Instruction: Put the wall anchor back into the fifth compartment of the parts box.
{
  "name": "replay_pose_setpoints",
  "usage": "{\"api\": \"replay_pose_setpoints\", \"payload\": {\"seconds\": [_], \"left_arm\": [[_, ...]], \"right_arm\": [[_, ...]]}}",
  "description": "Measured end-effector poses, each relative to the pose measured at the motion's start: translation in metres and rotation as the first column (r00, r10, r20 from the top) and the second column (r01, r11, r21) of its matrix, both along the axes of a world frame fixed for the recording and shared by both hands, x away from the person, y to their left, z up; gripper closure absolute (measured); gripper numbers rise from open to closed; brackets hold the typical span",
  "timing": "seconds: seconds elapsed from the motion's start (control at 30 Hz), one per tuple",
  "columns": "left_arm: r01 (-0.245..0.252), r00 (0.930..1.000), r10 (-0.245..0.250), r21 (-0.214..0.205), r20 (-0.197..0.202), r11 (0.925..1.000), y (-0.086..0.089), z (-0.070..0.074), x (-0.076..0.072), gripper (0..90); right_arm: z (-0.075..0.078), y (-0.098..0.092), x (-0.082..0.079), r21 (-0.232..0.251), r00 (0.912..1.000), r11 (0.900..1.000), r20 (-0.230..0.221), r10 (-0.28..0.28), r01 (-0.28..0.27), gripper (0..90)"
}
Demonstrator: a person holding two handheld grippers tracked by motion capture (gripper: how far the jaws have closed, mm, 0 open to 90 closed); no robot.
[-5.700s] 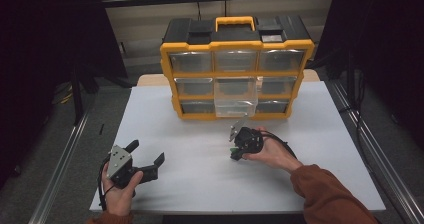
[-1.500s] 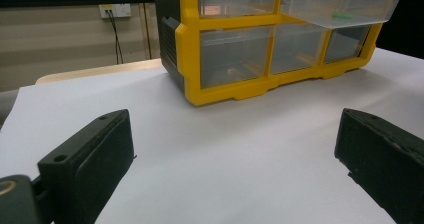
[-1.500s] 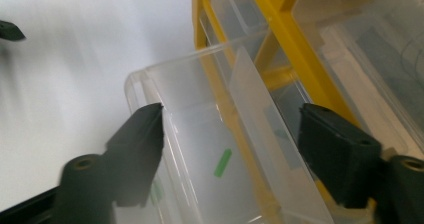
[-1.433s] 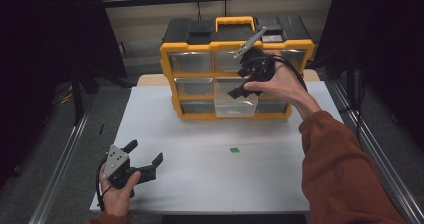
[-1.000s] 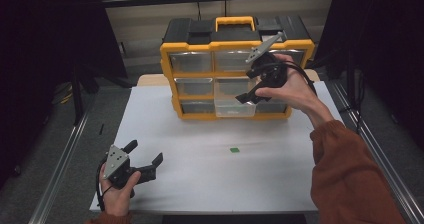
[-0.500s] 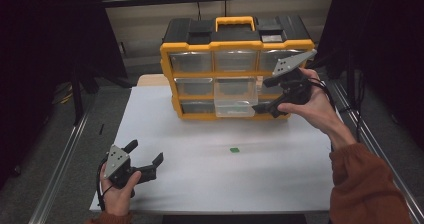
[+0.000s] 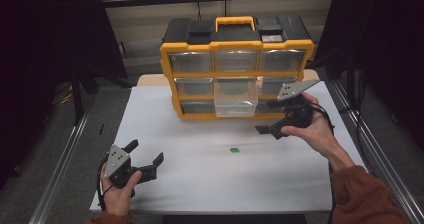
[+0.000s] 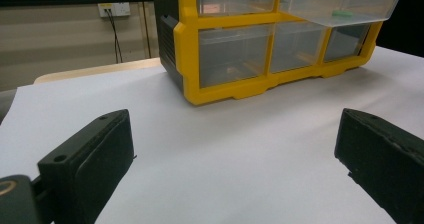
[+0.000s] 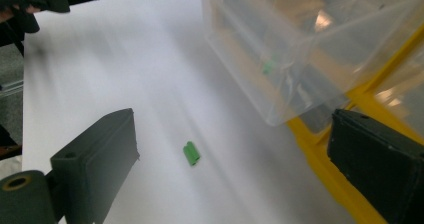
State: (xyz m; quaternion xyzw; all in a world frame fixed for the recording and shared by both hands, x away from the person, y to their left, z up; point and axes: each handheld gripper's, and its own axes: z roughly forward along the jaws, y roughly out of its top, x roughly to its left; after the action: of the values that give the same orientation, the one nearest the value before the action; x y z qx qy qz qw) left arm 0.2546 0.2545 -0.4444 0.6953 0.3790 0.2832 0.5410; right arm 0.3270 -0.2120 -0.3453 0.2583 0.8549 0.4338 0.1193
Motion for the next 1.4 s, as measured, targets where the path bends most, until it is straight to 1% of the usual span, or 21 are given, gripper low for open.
{"api": "replay_pose_setpoints", "payload": {"seconds": [0.07,0.1,0.13,0.27,0.33,0.37,0.4,0.73,0.93,0.97,1.0,1.03,1.07,1.1,1.17,1.2,1.23,1.27,1.3,1.33,1.4], "left_arm": [[-0.001,1.0,0.001,0.002,-0.001,1.0,0.0,0.0,0.0,2.4],[-0.001,1.0,0.001,0.001,0.0,1.0,0.0,0.0,0.0,2.4],[-0.001,1.0,0.001,0.0,0.001,1.0,0.0,0.0,0.0,2.4],[-0.003,1.0,0.003,-0.001,-0.001,1.0,0.0,0.0,0.0,2.4],[-0.002,1.0,0.002,-0.001,0.0,1.0,0.001,0.0,0.0,2.4],[-0.007,1.0,0.007,0.002,0.004,1.0,0.001,0.0,0.0,2.4],[-0.007,1.0,0.007,0.001,0.002,1.0,0.001,0.0,0.0,2.4],[-0.004,1.0,0.004,-0.007,-0.001,1.0,0.001,0.0,-0.001,2.5],[0.006,1.0,-0.006,-0.008,0.001,0.9999,0.001,0.0,-0.001,2.4],[0.005,1.0,-0.005,-0.007,0.001,1.0,0.001,0.0,-0.001,2.4],[0.006,1.0,-0.006,-0.017,0.0,0.9998,0.0,0.0,0.0,2.4],[0.006,1.0,-0.006,-0.017,0.0,0.9998,0.0,0.0,0.0,2.4],[0.0,1.0,0.0,-0.003,-0.001,1.0,0.001,0.0,0.0,2.4],[0.001,1.0,-0.001,-0.006,-0.001,1.0,0.0,0.0,0.0,2.4],[0.002,1.0,-0.002,0.0,-0.001,1.0,0.0,0.0,0.0,2.4],[0.002,1.0,-0.002,0.0,-0.001,1.0,0.0,0.0,0.0,2.4],[0.006,1.0,-0.006,-0.009,-0.003,0.9999,-0.001,0.0,0.0,2.4],[-0.003,1.0,0.003,0.0,0.001,1.0,0.0,0.0,0.0,2.4],[0.0,1.0,0.0,-0.013,-0.001,0.9999,-0.001,0.0,0.001,2.4],[0.003,1.0,-0.003,-0.009,-0.001,1.0,-0.001,0.0,0.001,2.4],[0.003,1.0,-0.003,-0.009,-0.001,1.0,-0.001,0.0,0.001,2.4]], "right_arm": [[-0.004,0.001,-0.001,-0.003,1.0,1.0,-0.008,0.003,-0.003,5.8],[-0.013,0.004,-0.001,-0.012,0.9995,0.9998,-0.028,0.016,-0.016,6.3],[-0.017,0.006,-0.001,-0.018,0.9994,0.9997,-0.03,0.015,-0.015,6.2],[-0.029,0.009,-0.002,-0.005,0.9988,0.9997,-0.045,0.022,-0.022,6.3],[-0.041,0.013,-0.003,-0.003,0.9979,0.9997,-0.06,0.025,-0.025,6.8],[-0.041,0.013,-0.003,-0.003,0.9979,0.9997,-0.06,0.025,-0.025,6.8],[-0.048,0.017,-0.003,-0.024,0.9967,0.9992,-0.075,0.03,-0.032,7.2],[-0.073,0.032,-0.002,-0.056,0.9898,0.9957,-0.126,0.067,-0.074,10.9],[-0.086,0.043,0.0,-0.07,0.9804,0.9908,-0.168,0.102,-0.115,17.2],[-0.088,0.045,0.001,-0.084,0.9788,0.9885,-0.173,0.11,-0.126,18.7],[-0.093,0.049,0.002,-0.106,0.9738,0.982,-0.182,0.136,-0.157,24.2],[-0.093,0.049,0.002,-0.106,0.9738,0.982,-0.182,0.136,-0.157,24.2],[-0.094,0.051,0.002,-0.111,0.9692,0.9803,-0.204,0.138,-0.163,26.5],[-0.096,0.053,0.003,-0.124,0.968,0.9773,-0.206,0.144,-0.171,26.0],[-0.1,0.061,0.007,-0.162,0.9604,0.9627,-0.212,0.181,-0.217,30.5],[-0.1,0.061,0.007,-0.162,0.9604,0.9627,-0.212,0.181,-0.217,30.5],[-0.102,0.064,0.008,-0.17,0.9579,0.9576,-0.211,0.195,-0.232,32.9],[-0.102,0.07,0.01,-0.187,0.9518,0.9482,-0.219,0.214,-0.257,34.3],[-0.102,0.073,0.01,-0.193,0.9482,0.9445,-0.23,0.219,-0.266,37.1],[-0.102,0.075,0.011,-0.199,0.9455,0.9385,-0.224,0.236,-0.282,38.9],[-0.102,0.077,0.011,-0.205,0.9427,0.9366,-0.237,0.234,-0.284,39.9]]}}
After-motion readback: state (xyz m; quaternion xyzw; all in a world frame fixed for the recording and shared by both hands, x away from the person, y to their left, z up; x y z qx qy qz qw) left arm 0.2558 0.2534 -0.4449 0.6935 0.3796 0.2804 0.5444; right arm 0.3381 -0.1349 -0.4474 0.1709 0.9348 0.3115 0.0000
